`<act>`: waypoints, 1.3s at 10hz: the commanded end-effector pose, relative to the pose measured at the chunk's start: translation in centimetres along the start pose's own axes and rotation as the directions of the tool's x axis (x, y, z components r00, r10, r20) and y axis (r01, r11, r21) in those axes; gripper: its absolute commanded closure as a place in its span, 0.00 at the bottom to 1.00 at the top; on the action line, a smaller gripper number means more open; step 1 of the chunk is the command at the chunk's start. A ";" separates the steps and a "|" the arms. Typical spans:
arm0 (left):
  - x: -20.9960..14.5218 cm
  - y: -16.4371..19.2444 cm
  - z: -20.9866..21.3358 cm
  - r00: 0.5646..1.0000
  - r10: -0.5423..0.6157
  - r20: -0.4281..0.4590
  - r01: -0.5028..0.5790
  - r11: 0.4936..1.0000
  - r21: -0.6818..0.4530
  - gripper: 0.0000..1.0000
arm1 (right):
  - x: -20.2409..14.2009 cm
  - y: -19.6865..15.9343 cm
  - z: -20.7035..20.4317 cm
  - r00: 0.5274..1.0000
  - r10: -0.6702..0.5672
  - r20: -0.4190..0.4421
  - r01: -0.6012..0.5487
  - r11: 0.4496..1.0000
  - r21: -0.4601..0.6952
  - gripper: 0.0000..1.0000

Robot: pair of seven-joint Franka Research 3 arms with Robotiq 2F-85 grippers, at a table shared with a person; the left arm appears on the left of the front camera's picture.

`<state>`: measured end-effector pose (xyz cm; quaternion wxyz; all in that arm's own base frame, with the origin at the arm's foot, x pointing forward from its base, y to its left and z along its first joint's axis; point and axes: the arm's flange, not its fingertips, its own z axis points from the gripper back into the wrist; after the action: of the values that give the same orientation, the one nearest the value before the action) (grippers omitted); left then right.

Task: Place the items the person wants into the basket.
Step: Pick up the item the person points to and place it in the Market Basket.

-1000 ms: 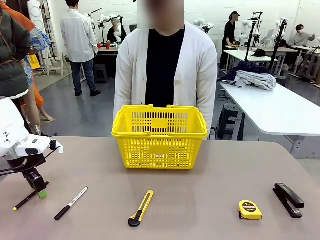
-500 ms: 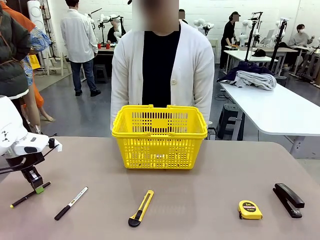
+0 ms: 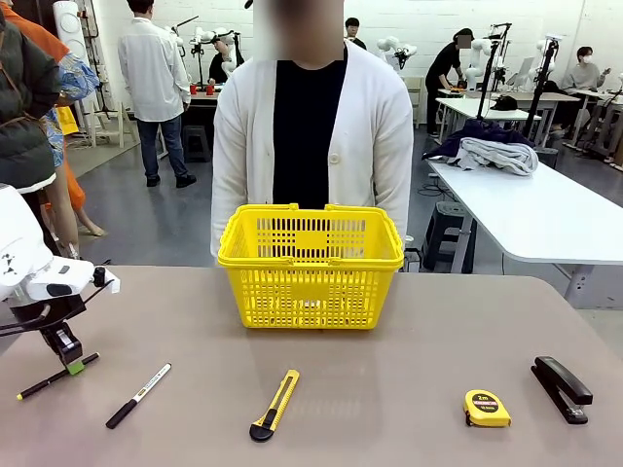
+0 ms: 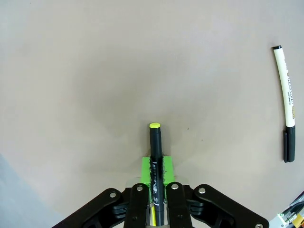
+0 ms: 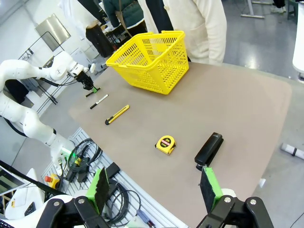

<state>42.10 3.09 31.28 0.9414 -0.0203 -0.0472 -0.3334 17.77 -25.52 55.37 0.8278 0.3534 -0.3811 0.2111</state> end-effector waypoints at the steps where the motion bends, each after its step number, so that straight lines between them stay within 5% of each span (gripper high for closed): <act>1: -3.2 -2.8 2.7 0.999 0.038 0.009 -0.038 0.999 -0.004 1.00 | 0.1 0.1 0.0 1.000 0.010 0.013 -0.010 1.000 0.010 0.00; 4: -0.4 -0.8 17.8 0.992 -0.047 0.118 0.056 0.996 -0.070 1.00 | 0.1 0.1 0.0 1.000 0.010 0.013 -0.010 1.000 0.010 0.00; 7: 0.8 -0.9 30.7 0.979 -0.168 0.112 0.178 0.980 -0.084 1.00 | 0.1 0.1 0.0 1.000 0.010 0.013 -0.010 1.000 0.010 0.00; 9: 1.4 -1.5 34.8 0.973 -0.194 0.128 0.203 0.977 -0.063 1.00 | 0.1 0.1 0.0 1.000 0.010 0.013 -0.010 1.000 0.010 0.00; 13: 1.6 -1.6 34.5 0.974 -0.194 0.115 0.202 0.978 -0.058 1.00 | 0.1 0.1 0.0 1.000 0.010 0.013 -0.010 1.000 0.010 0.00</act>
<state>39.93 3.07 65.93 0.9022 -0.0610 -0.0827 -0.4189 17.79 -25.48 55.38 0.8279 0.3536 -0.3805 0.2116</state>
